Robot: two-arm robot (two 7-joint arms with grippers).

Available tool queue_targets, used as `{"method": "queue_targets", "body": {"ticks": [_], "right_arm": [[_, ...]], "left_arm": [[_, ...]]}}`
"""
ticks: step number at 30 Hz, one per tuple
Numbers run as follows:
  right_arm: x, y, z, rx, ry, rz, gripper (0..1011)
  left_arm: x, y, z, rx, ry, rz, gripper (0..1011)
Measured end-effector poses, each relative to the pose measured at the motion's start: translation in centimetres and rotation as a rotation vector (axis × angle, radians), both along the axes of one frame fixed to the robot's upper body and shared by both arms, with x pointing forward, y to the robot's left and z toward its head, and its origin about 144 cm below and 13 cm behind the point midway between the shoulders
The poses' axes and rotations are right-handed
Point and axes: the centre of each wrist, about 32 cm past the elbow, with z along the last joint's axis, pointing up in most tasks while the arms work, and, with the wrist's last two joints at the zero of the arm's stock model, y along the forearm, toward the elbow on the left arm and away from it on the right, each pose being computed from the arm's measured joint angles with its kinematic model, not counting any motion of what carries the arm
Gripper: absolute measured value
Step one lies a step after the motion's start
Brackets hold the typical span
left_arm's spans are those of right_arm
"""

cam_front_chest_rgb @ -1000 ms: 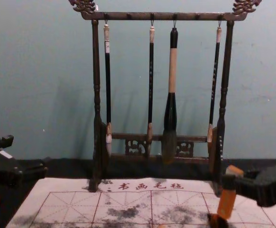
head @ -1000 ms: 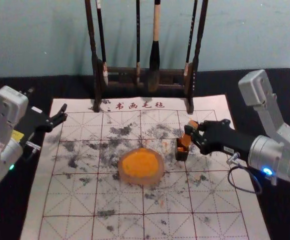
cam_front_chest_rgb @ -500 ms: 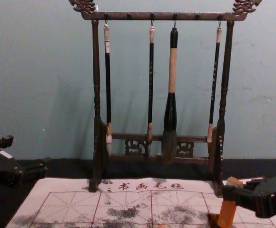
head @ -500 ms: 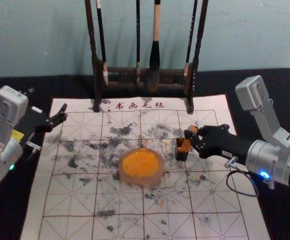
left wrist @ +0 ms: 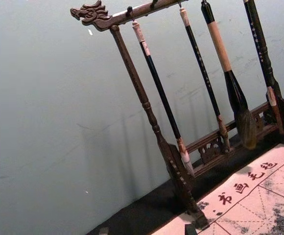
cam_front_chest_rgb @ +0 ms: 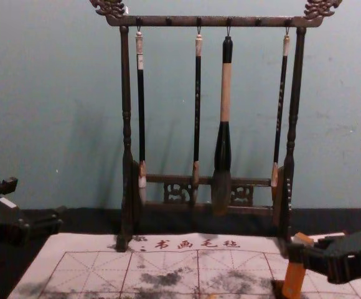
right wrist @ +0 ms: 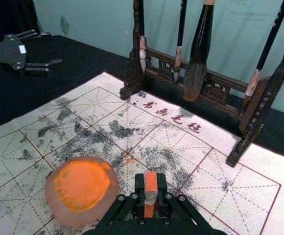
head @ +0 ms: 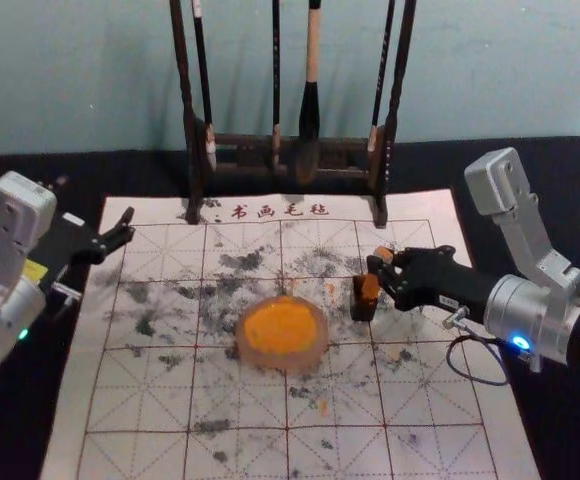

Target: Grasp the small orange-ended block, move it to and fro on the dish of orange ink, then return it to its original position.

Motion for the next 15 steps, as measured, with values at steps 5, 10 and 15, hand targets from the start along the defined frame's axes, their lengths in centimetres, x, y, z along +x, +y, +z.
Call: {"method": "queue_targets", "body": {"ticks": [5,10,15], "right_arm": [[0.34,0.09,-0.21,0.001,0.004,-0.005,109],[0.53,0.22,-0.50,-0.003,0.010,-0.004,109],[0.64,0.33,-0.85,-0.007,0.022,-0.004,109]], "left_arm": [[0.00,0.00,0.00,0.000,0.000,0.000,1001],[0.00,0.00,0.00,0.000,0.000,0.000,1001],[0.00,0.00,0.00,0.000,0.000,0.000,1001]]}}
